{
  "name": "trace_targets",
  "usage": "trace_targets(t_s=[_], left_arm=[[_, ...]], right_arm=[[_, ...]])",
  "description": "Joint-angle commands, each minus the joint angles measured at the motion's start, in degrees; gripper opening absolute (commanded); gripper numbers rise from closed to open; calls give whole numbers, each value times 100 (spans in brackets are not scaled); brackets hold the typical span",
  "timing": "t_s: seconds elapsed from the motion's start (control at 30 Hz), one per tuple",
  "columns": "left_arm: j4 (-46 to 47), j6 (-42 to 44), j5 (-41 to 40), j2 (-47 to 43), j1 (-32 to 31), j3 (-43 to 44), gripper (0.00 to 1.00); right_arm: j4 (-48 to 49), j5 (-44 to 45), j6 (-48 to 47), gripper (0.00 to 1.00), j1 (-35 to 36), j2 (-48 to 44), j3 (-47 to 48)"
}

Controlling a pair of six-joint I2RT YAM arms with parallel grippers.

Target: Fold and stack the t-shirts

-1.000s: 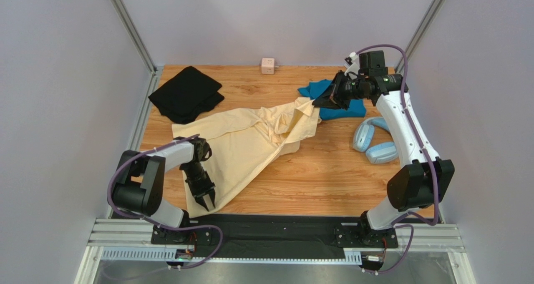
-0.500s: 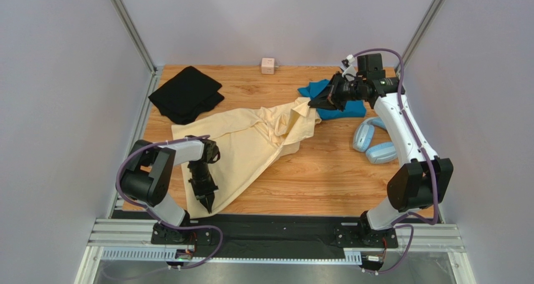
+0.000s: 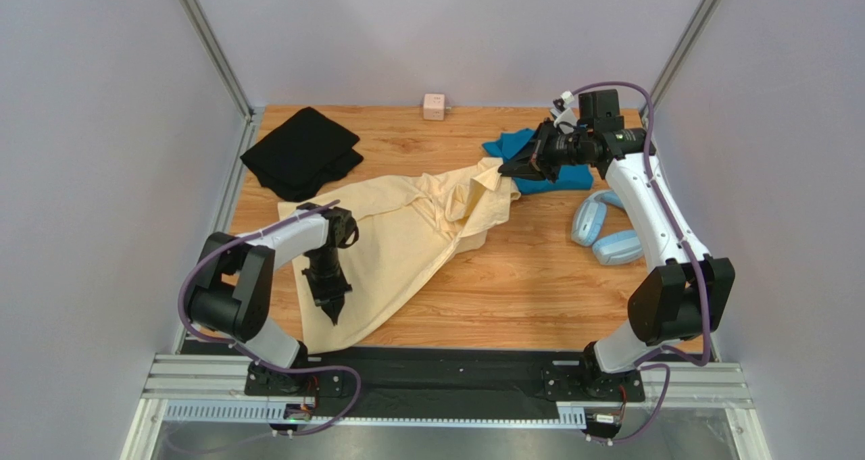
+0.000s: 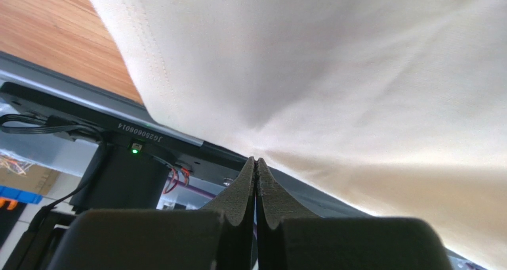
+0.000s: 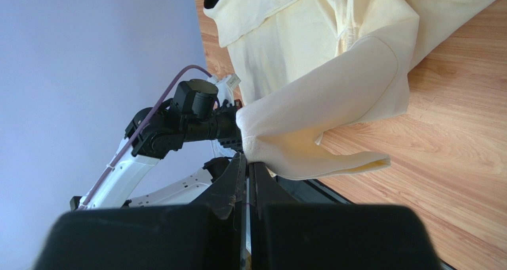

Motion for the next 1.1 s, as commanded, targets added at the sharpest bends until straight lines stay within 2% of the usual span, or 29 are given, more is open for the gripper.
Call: trace_targets(t_s=[0.0, 0.03, 0.1, 0.2, 0.23, 0.43, 0.67, 0.9, 1.07], left_arm=[[-619, -116, -225, -43, -24, 246, 6], [-733, -194, -68, -130, -24, 141, 11], [-770, -309, 48, -445, -7, -8, 28], [-918, -476, -48, -885, 151, -53, 48], [-954, -511, -110, -965, 238, -18, 50], [-1217, -494, -137, -1362, 933, 61, 50], [-1762, -55, -743, -853, 1530, 132, 47], [-1772, 130, -787, -615, 1540, 175, 43], [-1798, 288, -840, -465, 1531, 211, 42]], right_arm=[[265, -130, 145, 0, -8, -224, 43], [283, -130, 145, 0, -8, -233, 61], [301, -138, 154, 0, -8, -241, 70], [327, -174, 163, 0, -8, -303, 8], [336, -174, 163, 0, -8, -312, -35], [389, -288, 207, 0, -8, -312, -27], [397, -402, 224, 0, -8, -259, 263], [546, -376, 189, 0, -34, -312, 281], [784, -490, 382, 0, -87, -5, 438]])
